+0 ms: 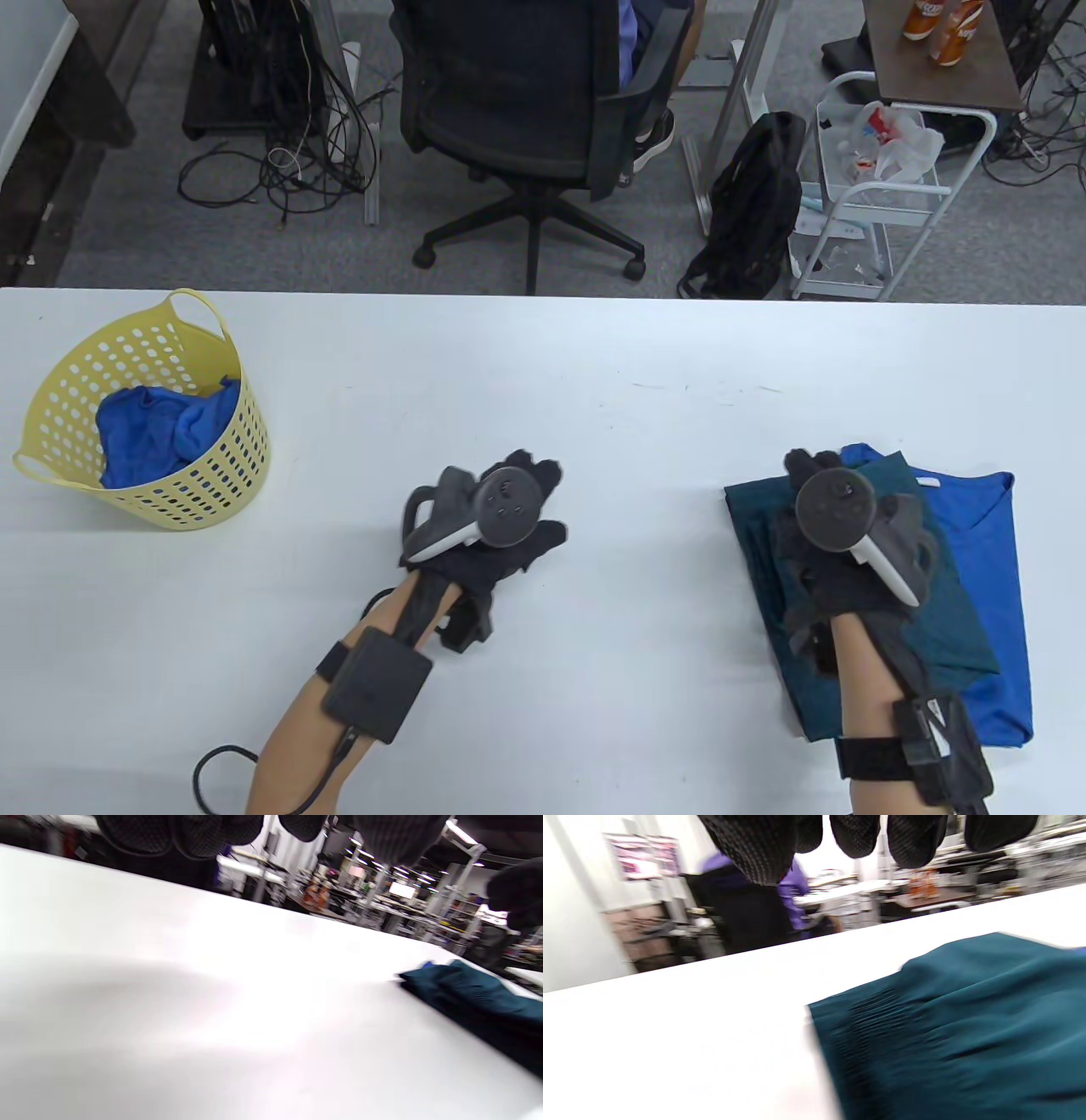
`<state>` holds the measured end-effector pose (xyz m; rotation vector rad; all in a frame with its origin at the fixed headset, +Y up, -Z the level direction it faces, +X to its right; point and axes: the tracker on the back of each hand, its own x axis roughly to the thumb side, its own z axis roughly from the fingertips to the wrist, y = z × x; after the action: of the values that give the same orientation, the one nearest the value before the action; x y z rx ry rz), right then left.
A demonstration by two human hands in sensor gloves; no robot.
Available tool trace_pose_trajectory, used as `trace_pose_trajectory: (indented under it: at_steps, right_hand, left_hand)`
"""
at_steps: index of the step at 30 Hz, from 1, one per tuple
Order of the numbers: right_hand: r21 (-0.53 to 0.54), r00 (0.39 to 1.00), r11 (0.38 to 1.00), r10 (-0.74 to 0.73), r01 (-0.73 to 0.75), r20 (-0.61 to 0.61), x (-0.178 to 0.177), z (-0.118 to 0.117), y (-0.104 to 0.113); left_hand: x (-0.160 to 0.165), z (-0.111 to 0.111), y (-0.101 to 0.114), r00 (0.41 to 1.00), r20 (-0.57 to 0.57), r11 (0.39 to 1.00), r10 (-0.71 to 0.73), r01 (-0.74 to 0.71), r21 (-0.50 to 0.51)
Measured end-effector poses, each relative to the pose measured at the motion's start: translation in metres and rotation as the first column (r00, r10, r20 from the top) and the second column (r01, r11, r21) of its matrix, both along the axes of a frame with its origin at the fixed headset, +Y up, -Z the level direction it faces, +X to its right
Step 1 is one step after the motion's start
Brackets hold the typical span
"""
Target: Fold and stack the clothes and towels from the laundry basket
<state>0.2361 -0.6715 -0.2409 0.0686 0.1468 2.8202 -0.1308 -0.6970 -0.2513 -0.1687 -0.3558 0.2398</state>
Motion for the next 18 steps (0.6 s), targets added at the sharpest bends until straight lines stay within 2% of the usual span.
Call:
trace_pose_trajectory:
  at_steps: [2,5,9,12,14,15,16,18]
  right_hand:
    - [0.046,0.994,0.997,-0.053,0.057,-0.093,-0.02,0.022,-0.007]
    - [0.132,0.981,0.983,-0.107,0.129,-0.164,-0.04,0.044,-0.016]
    - [0.121,0.97,0.978,-0.143,0.169,-0.198,-0.057,0.052,-0.021]
    - [0.138,0.973,0.982,-0.097,0.128,-0.21,-0.065,0.052,-0.026]
    - [0.152,0.973,0.983,-0.071,0.106,-0.22,-0.069,0.051,-0.03]
    - [0.141,0.971,0.984,-0.071,0.105,-0.227,-0.071,0.05,-0.031]
    - [0.131,0.97,0.985,-0.079,0.111,-0.228,-0.072,0.049,-0.033]
    - [0.118,0.965,0.984,-0.1,0.132,-0.242,-0.073,0.048,-0.035]
  left_hand:
    - [-0.043,0.028,0.002,0.996,-0.089,0.998,-0.024,0.029,0.056]
    - [-0.105,0.065,0.008,0.972,-0.236,0.99,-0.005,0.037,0.133]
    - [-0.172,0.085,0.029,0.914,-0.403,0.98,0.046,0.037,0.198]
    - [-0.212,0.076,0.067,0.854,-0.51,0.947,0.108,0.067,0.313]
    - [-0.229,0.059,0.092,0.815,-0.566,0.924,0.124,0.114,0.365]
    - [-0.234,0.043,0.103,0.796,-0.595,0.917,0.114,0.147,0.372]
    - [-0.235,0.032,0.107,0.784,-0.615,0.918,0.09,0.173,0.356]
    - [-0.24,-0.008,0.112,0.754,-0.656,0.932,-0.034,0.261,0.252]
